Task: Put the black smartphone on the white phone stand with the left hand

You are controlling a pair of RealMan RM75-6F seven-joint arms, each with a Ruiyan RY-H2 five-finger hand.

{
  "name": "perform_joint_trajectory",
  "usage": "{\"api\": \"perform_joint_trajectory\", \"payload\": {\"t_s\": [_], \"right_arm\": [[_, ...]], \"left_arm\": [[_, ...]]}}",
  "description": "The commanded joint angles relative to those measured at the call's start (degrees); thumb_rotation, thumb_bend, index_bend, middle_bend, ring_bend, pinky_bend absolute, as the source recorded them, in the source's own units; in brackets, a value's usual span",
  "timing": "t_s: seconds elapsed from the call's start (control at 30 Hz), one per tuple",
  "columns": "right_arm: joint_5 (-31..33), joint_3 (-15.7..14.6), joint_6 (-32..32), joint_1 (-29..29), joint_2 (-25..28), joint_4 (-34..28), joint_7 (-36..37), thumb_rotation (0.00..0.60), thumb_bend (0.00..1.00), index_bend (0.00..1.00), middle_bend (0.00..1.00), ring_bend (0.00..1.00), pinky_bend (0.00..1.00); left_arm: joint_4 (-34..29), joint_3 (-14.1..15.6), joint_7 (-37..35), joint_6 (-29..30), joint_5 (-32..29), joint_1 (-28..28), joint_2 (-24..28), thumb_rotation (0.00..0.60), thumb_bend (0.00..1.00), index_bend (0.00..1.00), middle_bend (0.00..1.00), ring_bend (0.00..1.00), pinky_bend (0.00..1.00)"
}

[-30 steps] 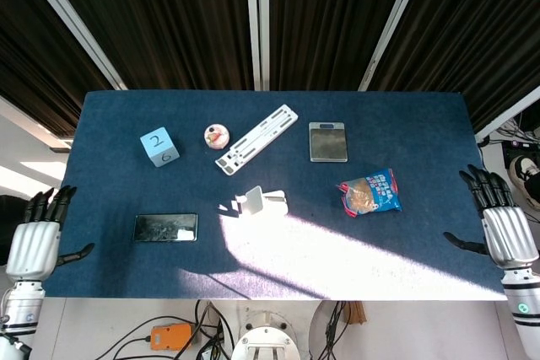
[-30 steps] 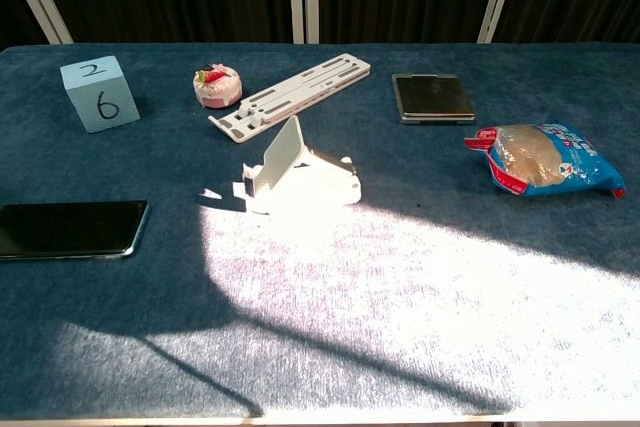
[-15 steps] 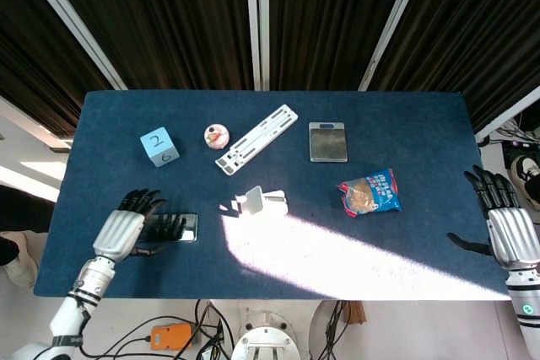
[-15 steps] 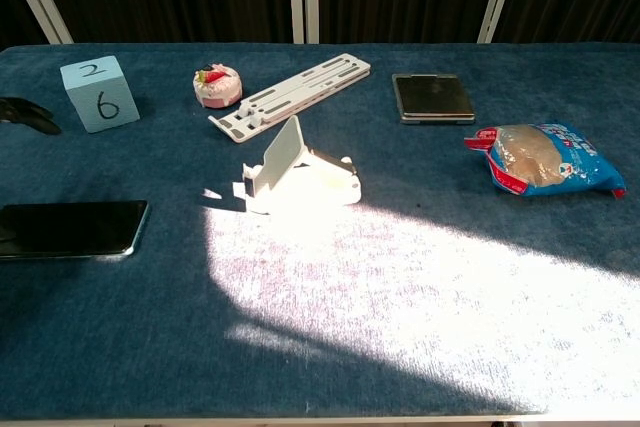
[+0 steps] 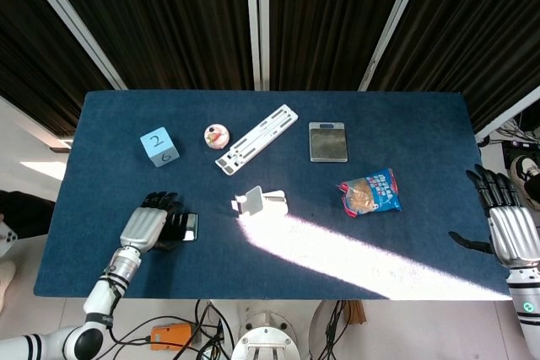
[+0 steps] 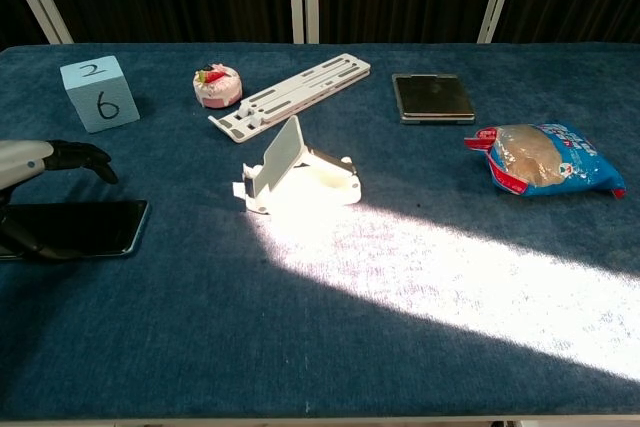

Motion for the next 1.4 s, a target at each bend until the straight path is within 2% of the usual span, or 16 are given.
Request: {"api": "perform_joint_trajectory", "payload": {"t_s": [0.03, 0.3, 0.6, 0.73, 0.8, 0.9, 1.03, 1.4], "right_arm": [[0.06, 0.02, 0.0, -0.01, -0.02, 0.04, 0.02, 0.6, 0.16, 0.0, 0.05, 0.0, 0.02], [0.24, 0.01, -0.05, -0.08, -0.06, 0.25, 0.25, 0.6, 0.16, 0.0, 0.05, 0.0, 0.02], [0.5, -0.13, -0.33, -0.18, -0.28, 0.72, 0.57, 0.6, 0.16, 0.0, 0.05, 0.0, 0.02], [0.68, -0.08, -0.21, -0.31, -0.21, 0.71, 0.57, 0.6, 0.16, 0.0, 0.05, 0.0, 0.02], [0.74, -0.08, -0.29, -0.3, -0.22, 0.73, 0.55, 0.6, 0.15, 0.0, 0.05, 0.0, 0.02], [0.81, -0.05, -0.47, -0.22, -0.26, 0.69, 0.5, 0.6, 0.15, 0.0, 0.05, 0.0, 0.02], [0.87, -0.04, -0.53, -0.22, -0.36, 0.74, 0.49, 0.6, 0.16, 0.0, 0.05, 0.0, 0.02], [0.94, 0.0, -0.48, -0.31, -0.1, 0.21, -0.05, 0.6, 0.15, 0.0, 0.05, 0.0, 0.02]], "left_arm": [[-0.46, -0.06, 2.37, -0.09, -3.08, -1.13, -0.62, 0.6, 0.15, 0.23, 0.08, 0.0, 0.0], [-1.63, 0.89, 3.77, 0.43, -5.78, -2.19, -0.5, 0.6, 0.15, 0.23, 0.08, 0.0, 0.0], [-0.25, 1.66, 4.39, 0.57, -8.45, -3.26, -1.46, 0.6, 0.16, 0.23, 0.08, 0.0, 0.0], [0.05, 1.96, 3.76, 0.28, -9.09, -3.63, -1.49, 0.6, 0.17, 0.29, 0.08, 0.0, 0.0], [0.46, 1.97, 3.04, 0.5, -8.6, -3.67, -1.66, 0.6, 0.18, 0.34, 0.12, 0.0, 0.0], [1.48, 2.14, 1.0, 1.12, -6.74, -3.41, -2.12, 0.6, 0.2, 0.4, 0.22, 0.06, 0.0], [3.37, 2.29, -3.42, 2.1, -2.94, -2.74, -2.78, 0.6, 0.21, 0.43, 0.3, 0.14, 0.02], [9.81, 1.39, -21.64, 1.53, 4.25, -1.18, -5.57, 0.6, 0.24, 0.43, 0.36, 0.25, 0.16]]}}
